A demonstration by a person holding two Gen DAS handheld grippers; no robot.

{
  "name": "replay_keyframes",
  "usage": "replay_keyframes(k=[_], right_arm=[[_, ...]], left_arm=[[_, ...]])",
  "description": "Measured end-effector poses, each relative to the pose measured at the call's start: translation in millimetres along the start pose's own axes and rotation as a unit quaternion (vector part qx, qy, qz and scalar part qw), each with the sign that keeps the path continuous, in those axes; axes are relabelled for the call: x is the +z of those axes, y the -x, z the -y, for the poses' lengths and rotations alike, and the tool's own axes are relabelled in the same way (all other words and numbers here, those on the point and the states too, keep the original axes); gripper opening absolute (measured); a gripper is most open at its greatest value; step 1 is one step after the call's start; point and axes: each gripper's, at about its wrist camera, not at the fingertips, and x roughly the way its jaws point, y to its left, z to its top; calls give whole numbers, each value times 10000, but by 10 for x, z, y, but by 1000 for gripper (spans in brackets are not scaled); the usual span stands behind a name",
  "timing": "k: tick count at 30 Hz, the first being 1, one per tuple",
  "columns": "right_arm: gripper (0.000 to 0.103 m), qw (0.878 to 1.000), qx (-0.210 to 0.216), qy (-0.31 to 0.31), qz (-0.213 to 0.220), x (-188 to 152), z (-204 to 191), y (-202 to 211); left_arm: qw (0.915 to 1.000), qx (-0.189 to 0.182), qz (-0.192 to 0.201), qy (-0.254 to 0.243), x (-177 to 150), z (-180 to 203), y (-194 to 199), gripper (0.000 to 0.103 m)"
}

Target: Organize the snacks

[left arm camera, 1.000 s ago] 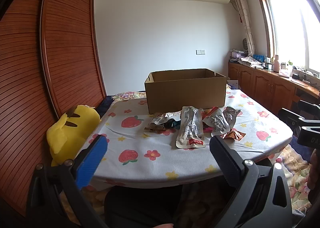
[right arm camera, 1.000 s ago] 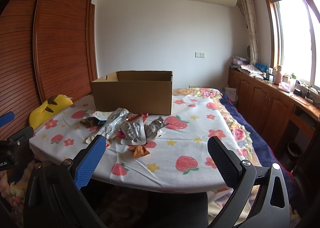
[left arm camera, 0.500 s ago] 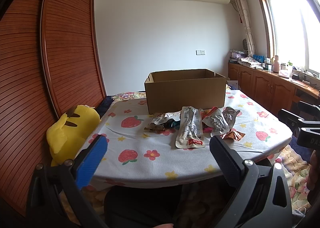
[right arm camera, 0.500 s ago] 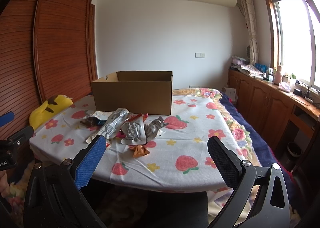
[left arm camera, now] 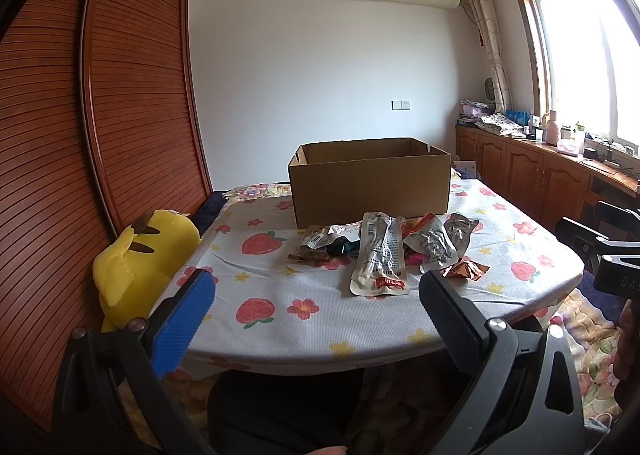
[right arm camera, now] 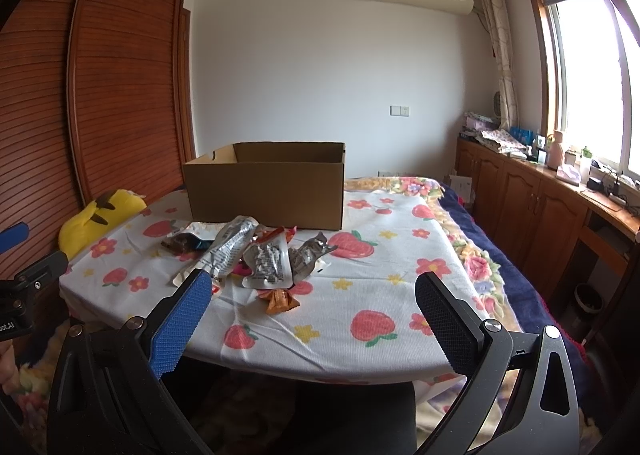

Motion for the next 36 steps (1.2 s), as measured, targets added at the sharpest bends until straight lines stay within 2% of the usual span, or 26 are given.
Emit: replay_keyframes(k=[12,23,28,36], right_arm=[[103,9997,154,-12,-176,-39,38,-89],[100,9936,681,308,-851,-208,-42,-749],[94,9863,1064,432,-1186,-186,-76,-1068],[73,9744,1401,519,-1682,-145,-48,-1514]], left_arm=[[9998,-38,-175,-88,-57,14,-159,103],[9977,-322,-541,-241,18,9,-679,103],[9957,-471,-763,-247,28,13,-926,103],[9914,-685,-1108,-148,48,-5,-1309,103]])
